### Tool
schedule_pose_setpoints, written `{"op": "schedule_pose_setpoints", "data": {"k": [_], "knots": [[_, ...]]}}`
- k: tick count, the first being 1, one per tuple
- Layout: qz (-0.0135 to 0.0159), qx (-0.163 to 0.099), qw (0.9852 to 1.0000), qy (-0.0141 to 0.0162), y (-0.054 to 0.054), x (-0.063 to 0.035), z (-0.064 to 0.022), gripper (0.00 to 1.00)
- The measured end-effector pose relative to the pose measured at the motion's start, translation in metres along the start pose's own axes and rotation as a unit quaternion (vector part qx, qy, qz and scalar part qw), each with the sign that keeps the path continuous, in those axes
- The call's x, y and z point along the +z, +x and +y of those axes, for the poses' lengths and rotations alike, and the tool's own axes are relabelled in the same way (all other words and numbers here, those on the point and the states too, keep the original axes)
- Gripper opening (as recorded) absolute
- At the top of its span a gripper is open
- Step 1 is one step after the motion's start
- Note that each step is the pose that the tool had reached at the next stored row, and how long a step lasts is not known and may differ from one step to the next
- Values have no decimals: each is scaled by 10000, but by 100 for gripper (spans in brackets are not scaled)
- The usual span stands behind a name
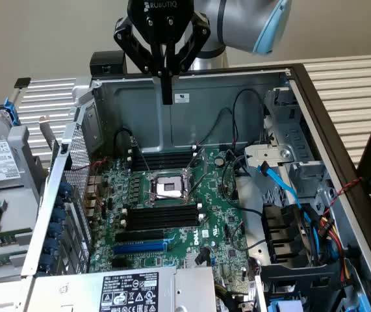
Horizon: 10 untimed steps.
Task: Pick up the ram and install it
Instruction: 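Reach for the ram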
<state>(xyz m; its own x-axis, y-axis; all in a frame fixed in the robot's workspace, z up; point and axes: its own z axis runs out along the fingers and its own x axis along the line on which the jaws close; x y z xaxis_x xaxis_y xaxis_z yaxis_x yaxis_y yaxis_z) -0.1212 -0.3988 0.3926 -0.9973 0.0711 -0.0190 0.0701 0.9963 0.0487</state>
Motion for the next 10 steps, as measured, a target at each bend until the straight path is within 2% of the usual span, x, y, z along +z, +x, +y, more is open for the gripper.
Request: {"op": "schedule_pose_setpoints", "data": {"k": [10], "knots": [[0, 0, 10000, 1, 0, 0, 0, 12]]}}
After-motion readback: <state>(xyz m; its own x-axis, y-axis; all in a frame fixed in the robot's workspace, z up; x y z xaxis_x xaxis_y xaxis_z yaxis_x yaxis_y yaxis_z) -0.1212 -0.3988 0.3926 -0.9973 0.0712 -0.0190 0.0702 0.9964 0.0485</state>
